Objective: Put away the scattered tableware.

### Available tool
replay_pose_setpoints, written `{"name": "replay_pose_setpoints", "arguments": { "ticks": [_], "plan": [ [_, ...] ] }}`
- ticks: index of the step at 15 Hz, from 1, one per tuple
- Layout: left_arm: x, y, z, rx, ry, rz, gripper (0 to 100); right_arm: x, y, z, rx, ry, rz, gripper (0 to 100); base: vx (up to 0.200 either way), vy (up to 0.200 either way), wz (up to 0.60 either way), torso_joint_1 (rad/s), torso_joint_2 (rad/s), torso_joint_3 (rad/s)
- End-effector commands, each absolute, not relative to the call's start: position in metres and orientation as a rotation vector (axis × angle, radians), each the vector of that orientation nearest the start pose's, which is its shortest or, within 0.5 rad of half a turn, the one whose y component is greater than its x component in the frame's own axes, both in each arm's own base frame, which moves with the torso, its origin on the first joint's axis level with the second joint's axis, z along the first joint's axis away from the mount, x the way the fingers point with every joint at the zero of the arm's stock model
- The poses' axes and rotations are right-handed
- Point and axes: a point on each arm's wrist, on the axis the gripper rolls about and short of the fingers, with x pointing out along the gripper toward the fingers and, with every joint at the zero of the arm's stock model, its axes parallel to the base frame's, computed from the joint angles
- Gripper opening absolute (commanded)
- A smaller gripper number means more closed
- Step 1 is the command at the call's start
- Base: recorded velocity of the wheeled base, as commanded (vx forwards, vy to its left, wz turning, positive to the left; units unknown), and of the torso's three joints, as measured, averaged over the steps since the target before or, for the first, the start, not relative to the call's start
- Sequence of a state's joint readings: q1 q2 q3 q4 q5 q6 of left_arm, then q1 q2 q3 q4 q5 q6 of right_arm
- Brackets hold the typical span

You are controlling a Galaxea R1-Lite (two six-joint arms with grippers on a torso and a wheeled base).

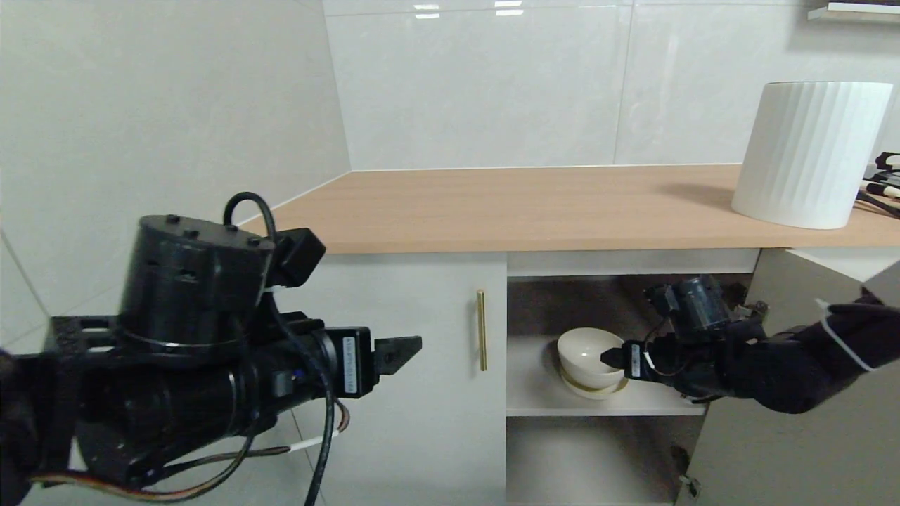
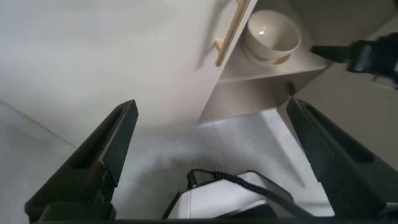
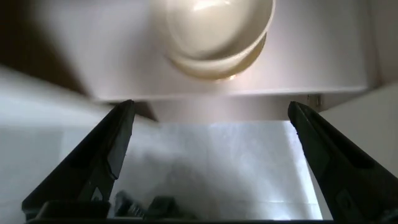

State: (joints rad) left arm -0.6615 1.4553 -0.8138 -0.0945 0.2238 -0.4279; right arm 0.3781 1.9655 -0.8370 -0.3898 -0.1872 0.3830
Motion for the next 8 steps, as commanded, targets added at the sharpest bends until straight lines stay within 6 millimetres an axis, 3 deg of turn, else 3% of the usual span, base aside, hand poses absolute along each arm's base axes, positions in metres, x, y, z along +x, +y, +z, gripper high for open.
{"name": "replay_pose_setpoints", "arguments": {
  "ticks": [1,4,8],
  "plan": [
    [0.16,-0.111,0.213,-0.223,0.505,-0.311,100,0.253,0.115,0.119,0.158,0.676,0.124,100,0.0,0.0,0.0,0.0,0.0,0.0],
    [0.158,-0.099,0.217,-0.256,0.493,-0.318,100,0.224,0.102,0.124,0.168,0.671,0.14,100,0.0,0.0,0.0,0.0,0.0,0.0],
    [0.163,-0.102,0.213,-0.25,0.517,-0.318,100,0.205,0.099,0.13,0.167,0.668,0.186,100,0.0,0.0,0.0,0.0,0.0,0.0]
  ]
}}
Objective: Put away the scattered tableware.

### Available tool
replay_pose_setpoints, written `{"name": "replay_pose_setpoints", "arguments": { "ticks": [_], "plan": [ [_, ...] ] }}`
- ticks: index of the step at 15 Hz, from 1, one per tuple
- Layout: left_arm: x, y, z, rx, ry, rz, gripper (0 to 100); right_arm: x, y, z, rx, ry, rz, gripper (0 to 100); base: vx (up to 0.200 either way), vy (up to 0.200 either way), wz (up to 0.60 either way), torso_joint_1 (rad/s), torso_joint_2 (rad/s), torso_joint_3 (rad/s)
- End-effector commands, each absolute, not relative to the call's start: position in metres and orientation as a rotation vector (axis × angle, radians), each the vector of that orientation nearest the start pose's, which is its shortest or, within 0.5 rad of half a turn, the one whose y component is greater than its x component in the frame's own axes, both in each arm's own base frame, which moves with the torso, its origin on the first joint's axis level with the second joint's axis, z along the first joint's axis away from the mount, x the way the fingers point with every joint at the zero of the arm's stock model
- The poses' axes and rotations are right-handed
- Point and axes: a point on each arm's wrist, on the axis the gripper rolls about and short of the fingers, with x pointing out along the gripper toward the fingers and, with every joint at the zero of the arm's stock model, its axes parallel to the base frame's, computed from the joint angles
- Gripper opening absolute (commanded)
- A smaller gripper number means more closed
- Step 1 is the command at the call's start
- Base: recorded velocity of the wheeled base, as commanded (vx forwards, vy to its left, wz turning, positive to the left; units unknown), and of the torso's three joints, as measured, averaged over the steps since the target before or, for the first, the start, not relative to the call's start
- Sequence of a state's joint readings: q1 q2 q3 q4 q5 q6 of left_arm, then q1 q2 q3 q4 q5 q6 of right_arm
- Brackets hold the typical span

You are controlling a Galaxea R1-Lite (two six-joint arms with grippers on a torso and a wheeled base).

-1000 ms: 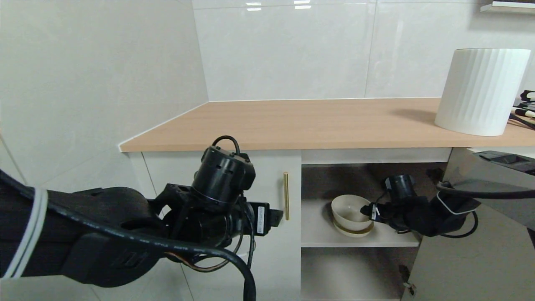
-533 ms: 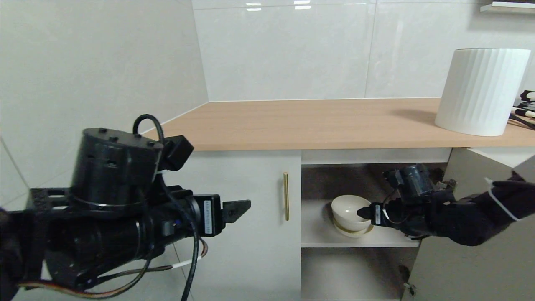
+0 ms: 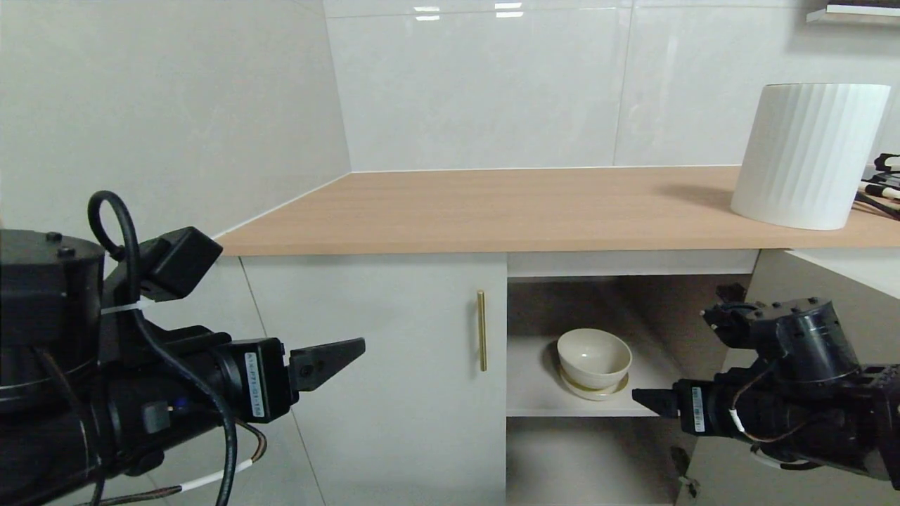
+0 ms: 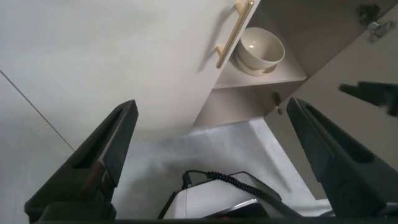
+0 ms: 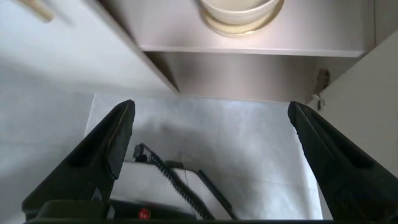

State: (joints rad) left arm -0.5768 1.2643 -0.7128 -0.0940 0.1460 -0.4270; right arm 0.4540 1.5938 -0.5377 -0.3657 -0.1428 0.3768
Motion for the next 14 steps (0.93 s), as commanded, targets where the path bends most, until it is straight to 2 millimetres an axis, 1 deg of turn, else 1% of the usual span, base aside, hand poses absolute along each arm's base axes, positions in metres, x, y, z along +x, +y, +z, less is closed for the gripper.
{"name": "replay_pose_setpoints", "arguments": {
  "ticks": [1,3,6,8,14],
  "plan": [
    [0.164,-0.102,0.211,-0.247,0.524,-0.317,100,0.202,0.098,0.134,0.167,0.665,0.193,100,0.0,0.0,0.0,0.0,0.0,0.0],
    [0.166,-0.103,0.209,-0.244,0.534,-0.314,100,0.195,0.1,0.139,0.16,0.666,0.215,100,0.0,0.0,0.0,0.0,0.0,0.0],
    [0.169,-0.106,0.205,-0.238,0.552,-0.31,100,0.193,0.101,0.139,0.15,0.681,0.216,100,-0.2,0.0,0.0,0.005,0.01,0.004],
    [0.173,-0.108,0.199,-0.229,0.579,-0.302,100,0.192,0.103,0.138,0.142,0.691,0.22,100,-0.2,0.0,0.0,0.0,0.0,0.0],
    [0.173,-0.109,0.198,-0.227,0.585,-0.3,100,0.19,0.102,0.136,0.132,0.709,0.225,100,-0.2,0.0,0.0,0.0,0.0,0.001]
  ]
}}
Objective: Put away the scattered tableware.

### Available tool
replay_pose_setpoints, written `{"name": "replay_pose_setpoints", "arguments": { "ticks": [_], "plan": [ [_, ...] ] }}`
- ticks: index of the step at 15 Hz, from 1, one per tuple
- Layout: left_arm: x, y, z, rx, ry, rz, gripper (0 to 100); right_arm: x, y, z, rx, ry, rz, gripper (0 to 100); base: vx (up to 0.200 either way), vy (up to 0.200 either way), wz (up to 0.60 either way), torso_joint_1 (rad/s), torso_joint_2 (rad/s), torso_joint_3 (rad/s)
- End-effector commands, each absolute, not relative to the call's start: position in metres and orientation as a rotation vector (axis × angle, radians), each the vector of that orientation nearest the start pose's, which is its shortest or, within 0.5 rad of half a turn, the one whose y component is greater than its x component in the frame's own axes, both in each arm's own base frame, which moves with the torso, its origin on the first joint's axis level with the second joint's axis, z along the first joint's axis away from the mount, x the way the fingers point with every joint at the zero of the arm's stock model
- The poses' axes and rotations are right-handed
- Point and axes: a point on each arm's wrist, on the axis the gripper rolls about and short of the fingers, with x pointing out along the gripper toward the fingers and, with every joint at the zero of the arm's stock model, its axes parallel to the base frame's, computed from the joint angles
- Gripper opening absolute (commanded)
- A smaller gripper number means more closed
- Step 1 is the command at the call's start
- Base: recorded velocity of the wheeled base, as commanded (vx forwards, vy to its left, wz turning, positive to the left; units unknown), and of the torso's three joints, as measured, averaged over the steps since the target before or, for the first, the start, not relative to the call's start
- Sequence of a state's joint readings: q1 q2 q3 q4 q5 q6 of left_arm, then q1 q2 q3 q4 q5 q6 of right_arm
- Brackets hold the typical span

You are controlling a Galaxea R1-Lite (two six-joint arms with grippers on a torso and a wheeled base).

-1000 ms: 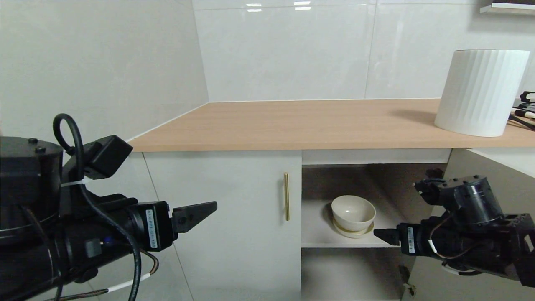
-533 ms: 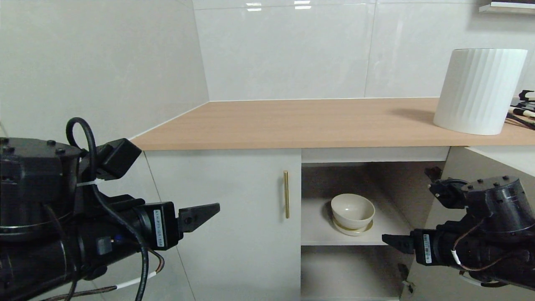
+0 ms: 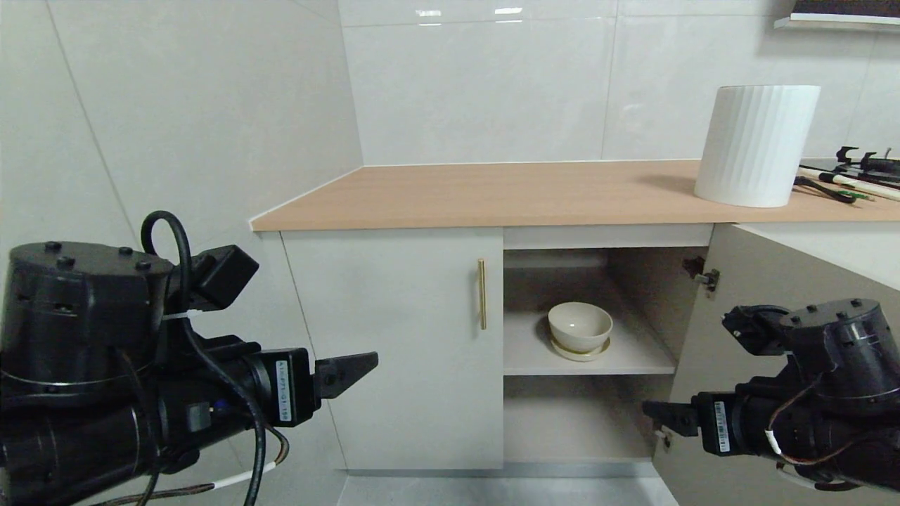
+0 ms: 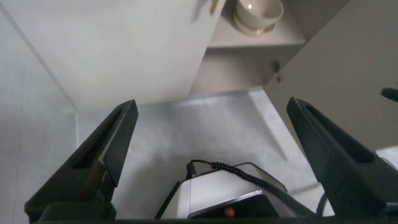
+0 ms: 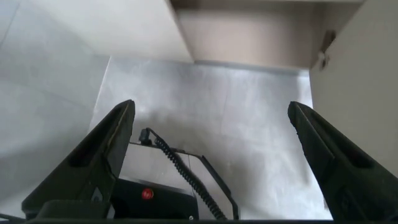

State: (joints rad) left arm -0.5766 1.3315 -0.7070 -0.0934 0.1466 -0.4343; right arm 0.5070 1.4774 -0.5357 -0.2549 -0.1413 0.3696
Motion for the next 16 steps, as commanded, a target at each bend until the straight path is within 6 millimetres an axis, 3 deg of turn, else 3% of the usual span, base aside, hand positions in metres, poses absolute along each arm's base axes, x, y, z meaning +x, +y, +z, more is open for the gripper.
{"name": "replay_pose_setpoints", "arguments": {
  "ticks": [1,10,16],
  "plan": [
    [0.1728,-0.1085,0.1971,-0.226,0.586,-0.3,100,0.1897,0.1019,0.1364,0.132,0.709,0.225,100,-0.2,0.0,0.0,0.002,0.0,0.002],
    [0.1728,-0.1085,0.1948,-0.221,0.595,-0.3,100,0.1892,0.1056,0.1321,0.12,0.734,0.238,100,-0.2,0.0,0.0,0.002,0.0,0.005],
    [0.1724,-0.1083,0.1924,-0.215,0.602,-0.298,100,0.1882,0.1049,0.1341,0.122,0.725,0.239,100,0.0,0.0,0.0,0.0,0.0,0.0]
  ]
}}
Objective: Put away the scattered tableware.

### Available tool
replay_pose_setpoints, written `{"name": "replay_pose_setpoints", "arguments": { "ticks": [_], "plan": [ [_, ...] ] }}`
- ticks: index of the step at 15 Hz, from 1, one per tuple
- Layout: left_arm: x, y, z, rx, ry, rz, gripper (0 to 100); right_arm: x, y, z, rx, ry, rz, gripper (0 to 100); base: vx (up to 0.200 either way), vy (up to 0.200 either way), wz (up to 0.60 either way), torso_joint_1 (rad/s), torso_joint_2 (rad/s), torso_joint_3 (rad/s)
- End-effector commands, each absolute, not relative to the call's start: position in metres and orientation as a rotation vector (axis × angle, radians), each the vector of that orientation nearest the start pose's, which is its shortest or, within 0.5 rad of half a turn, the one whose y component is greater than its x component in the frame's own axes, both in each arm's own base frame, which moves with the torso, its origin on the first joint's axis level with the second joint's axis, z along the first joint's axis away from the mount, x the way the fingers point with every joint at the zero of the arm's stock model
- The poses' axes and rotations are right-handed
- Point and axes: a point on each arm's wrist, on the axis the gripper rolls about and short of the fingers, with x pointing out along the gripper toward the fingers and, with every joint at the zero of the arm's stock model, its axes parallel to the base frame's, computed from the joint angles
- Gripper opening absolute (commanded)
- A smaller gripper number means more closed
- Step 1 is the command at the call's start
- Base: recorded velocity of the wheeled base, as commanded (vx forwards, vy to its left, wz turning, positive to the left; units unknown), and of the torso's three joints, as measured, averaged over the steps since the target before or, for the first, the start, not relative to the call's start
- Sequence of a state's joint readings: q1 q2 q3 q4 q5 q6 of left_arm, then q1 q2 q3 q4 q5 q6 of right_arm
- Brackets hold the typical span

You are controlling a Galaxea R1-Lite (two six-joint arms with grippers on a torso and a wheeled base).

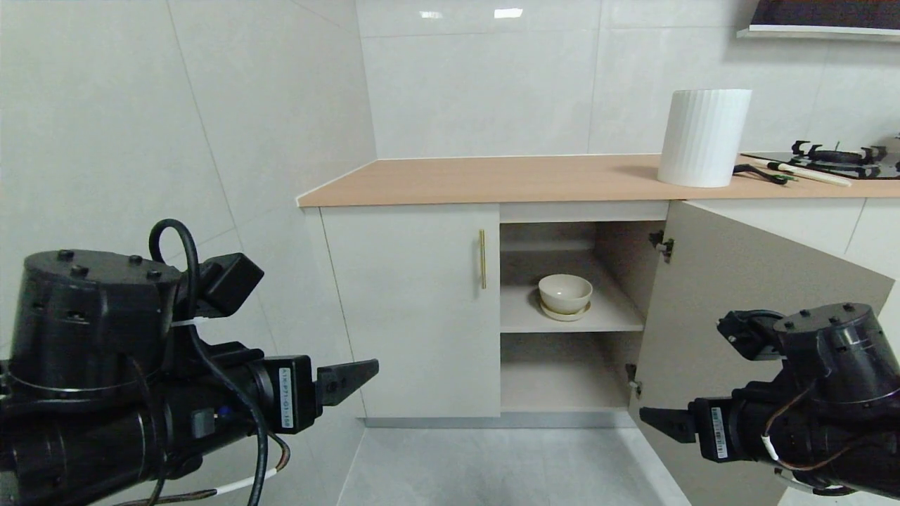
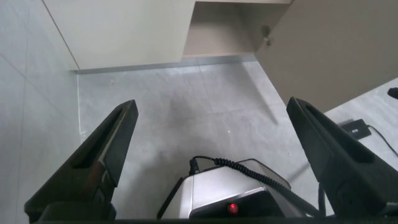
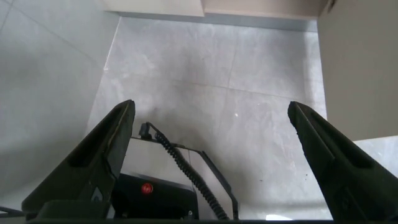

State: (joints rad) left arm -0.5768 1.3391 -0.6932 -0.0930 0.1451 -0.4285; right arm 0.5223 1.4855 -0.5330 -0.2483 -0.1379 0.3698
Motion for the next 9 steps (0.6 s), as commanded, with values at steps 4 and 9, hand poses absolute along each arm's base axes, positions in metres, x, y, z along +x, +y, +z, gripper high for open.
{"name": "replay_pose_setpoints", "arguments": {
  "ticks": [4,9],
  "plan": [
    [0.172,-0.108,0.193,-0.215,0.599,-0.3,100,0.171,0.095,0.148,0.099,0.719,0.249,100,0.0,0.0,0.0,0.0,0.0,0.0],
    [0.172,-0.108,0.193,-0.212,0.6,-0.298,100,0.156,0.086,0.153,0.091,0.733,0.246,100,0.0,0.0,0.0,0.0,0.0,0.0]
  ]
}}
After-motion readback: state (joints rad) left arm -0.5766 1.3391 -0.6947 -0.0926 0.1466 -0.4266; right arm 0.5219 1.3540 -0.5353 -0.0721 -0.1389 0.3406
